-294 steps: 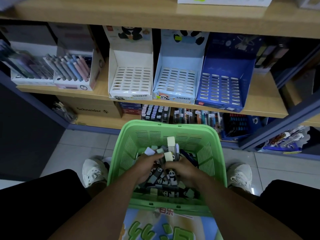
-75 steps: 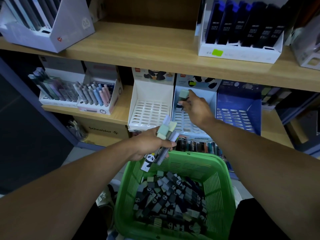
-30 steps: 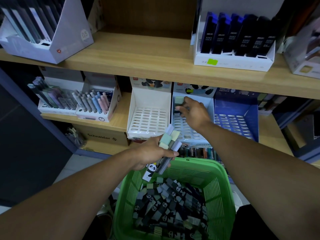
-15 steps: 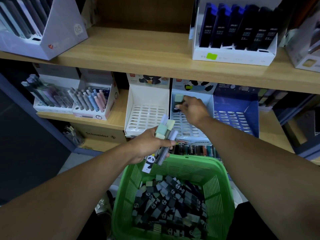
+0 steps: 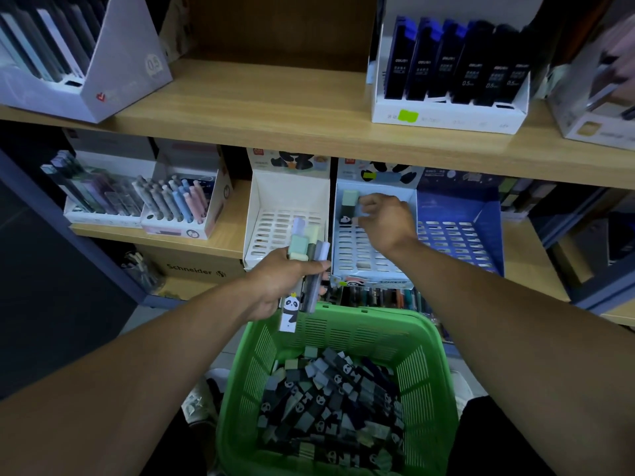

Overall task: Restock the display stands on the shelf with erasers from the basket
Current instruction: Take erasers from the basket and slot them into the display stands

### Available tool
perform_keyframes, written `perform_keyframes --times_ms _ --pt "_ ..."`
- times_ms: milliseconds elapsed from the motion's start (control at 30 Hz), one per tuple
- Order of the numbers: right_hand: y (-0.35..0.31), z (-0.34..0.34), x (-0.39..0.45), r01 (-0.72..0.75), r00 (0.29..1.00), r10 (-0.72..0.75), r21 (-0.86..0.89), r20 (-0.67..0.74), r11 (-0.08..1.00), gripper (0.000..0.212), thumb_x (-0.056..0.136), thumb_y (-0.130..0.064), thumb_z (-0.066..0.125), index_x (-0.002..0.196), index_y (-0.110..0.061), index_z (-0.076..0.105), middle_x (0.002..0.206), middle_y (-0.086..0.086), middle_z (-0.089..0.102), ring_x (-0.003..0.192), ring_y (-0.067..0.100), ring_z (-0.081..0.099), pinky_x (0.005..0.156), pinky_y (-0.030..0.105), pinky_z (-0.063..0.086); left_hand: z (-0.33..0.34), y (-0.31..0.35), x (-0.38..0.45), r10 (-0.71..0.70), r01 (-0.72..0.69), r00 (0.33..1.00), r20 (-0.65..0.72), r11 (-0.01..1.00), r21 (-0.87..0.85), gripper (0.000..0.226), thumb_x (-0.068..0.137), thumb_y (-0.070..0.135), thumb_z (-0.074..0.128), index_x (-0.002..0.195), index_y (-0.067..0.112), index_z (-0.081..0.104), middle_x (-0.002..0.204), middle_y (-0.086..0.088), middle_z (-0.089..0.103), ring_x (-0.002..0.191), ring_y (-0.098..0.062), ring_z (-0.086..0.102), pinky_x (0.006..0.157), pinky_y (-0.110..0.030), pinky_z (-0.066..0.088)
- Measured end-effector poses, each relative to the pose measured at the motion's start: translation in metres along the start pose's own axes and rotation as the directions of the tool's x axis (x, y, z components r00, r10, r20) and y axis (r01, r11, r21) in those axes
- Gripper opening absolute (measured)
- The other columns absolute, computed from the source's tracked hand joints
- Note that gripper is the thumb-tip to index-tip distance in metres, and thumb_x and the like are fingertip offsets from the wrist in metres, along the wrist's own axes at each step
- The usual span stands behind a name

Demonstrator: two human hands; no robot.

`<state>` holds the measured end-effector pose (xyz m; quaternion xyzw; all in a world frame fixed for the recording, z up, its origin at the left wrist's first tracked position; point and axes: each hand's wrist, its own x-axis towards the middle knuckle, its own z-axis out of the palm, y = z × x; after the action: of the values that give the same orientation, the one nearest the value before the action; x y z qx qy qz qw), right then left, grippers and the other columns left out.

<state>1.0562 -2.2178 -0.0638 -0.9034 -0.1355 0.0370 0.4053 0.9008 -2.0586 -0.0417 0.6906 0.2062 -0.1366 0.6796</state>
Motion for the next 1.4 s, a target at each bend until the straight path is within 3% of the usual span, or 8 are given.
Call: perform_keyframes --times_ms 100,233,467,667,800,967,1100,1400 --pt "-0.018 -0.01 -0.023 0.028 0.999 -0.03 0.079 0.026 0.997 0.015 0.095 -0.023 0.069 0.105 -0.013 0.069 0.099 0.003 0.07 0.089 0.018 0.067 0.081 0.034 0.057 0.001 0.003 -0.007 -0.021 0.02 1.0 -0.014 0.997 -0.075 0.03 0.084 0.024 0.078 0.106 0.006 0.069 0.096 -0.009 0.078 0.085 -0.021 0.074 0.107 -0.042 0.04" --pt "-0.046 -0.017 -0.058 -0.175 0.926 0.044 0.325 0.374 0.929 0.032 0.091 -0.04 0.069 0.099 -0.01 0.069 0.082 0.006 0.07 0.064 0.015 0.066 0.065 0.03 0.058 0.003 0.009 -0.016 -0.013 0.01 1.0 -0.023 0.995 -0.1 0.025 0.078 0.025 0.082 0.094 0.01 0.07 0.099 -0.009 0.078 0.106 -0.029 0.07 0.109 -0.051 0.042" --pt "-0.053 -0.027 -0.08 -0.437 0.741 0.181 0.26 0.646 0.861 0.024 0.09 -0.024 0.072 0.102 -0.003 0.071 0.086 0.011 0.072 0.074 0.016 0.067 0.063 0.023 0.056 -0.002 -0.002 -0.009 -0.044 0.045 0.999 0.004 0.998 -0.054 0.123 0.034 0.053 0.1 0.139 0.009 0.052 0.13 -0.007 0.066 0.126 -0.027 0.057 0.11 -0.049 0.042" --pt "-0.057 -0.026 -0.075 -0.452 0.855 0.233 0.444 0.463 0.774 0.013 0.102 -0.016 0.05 0.102 -0.005 0.055 0.084 0.013 0.071 0.064 0.023 0.064 0.053 0.027 0.051 0.003 0.008 -0.022 -0.059 0.062 0.997 0.044 0.996 -0.069 0.053 0.069 0.026 0.087 0.111 -0.002 0.071 0.102 -0.018 0.075 0.093 -0.03 0.073 0.083 -0.038 0.06" --pt "-0.051 -0.021 -0.072 -0.475 0.85 0.261 0.452 0.457 0.755 0.015 0.103 -0.022 0.047 0.11 -0.009 0.052 0.088 0.009 0.076 0.07 0.023 0.066 0.051 0.027 0.048 0.01 0.007 -0.021 -0.069 0.07 0.996 0.058 0.997 -0.02 0.059 0.066 0.031 0.086 0.112 -0.001 0.07 0.101 -0.013 0.077 0.092 -0.024 0.075 0.11 -0.046 0.043" --pt "-0.045 -0.014 -0.063 -0.462 0.874 0.295 0.469 0.387 0.753 0.034 0.09 -0.033 0.073 0.111 -0.008 0.064 0.085 0.004 0.062 0.062 0.016 0.045 0.044 0.022 0.037 0.018 0.005 -0.013 -0.034 0.034 0.999 -0.007 0.999 -0.017 0.034 0.078 0.024 0.083 0.1 0.002 0.07 0.08 -0.003 0.077 0.07 -0.014 0.074 0.111 -0.039 0.04" --pt "-0.032 -0.015 -0.05 -0.411 0.911 0.304 0.554 0.278 0.724 0.027 0.088 -0.014 0.076 0.11 -0.009 0.06 0.112 0.011 0.066 0.074 0.015 0.058 0.054 0.022 0.049 0.019 0.003 -0.005 -0.014 0.014 0.997 -0.076 1.0 -0.002 0.016 0.085 0.013 0.077 0.086 0.005 0.063 0.064 -0.004 0.069 0.046 -0.009 0.062 0.051 -0.011 0.05" --pt "-0.012 -0.016 -0.03 -0.166 0.976 0.216 0.568 -0.021 0.806 0.024 0.086 -0.006 0.077 0.094 -0.017 0.057 0.084 0.0 0.064 0.072 0.017 0.066 0.082 0.036 0.059 0.019 -0.004 0.009 -0.014 0.018 0.997 -0.071 0.998 0.055 0.033 0.085 0.006 0.076 0.112 0.005 0.057 0.075 -0.009 0.066 0.05 -0.015 0.061 0.046 -0.014 0.051"
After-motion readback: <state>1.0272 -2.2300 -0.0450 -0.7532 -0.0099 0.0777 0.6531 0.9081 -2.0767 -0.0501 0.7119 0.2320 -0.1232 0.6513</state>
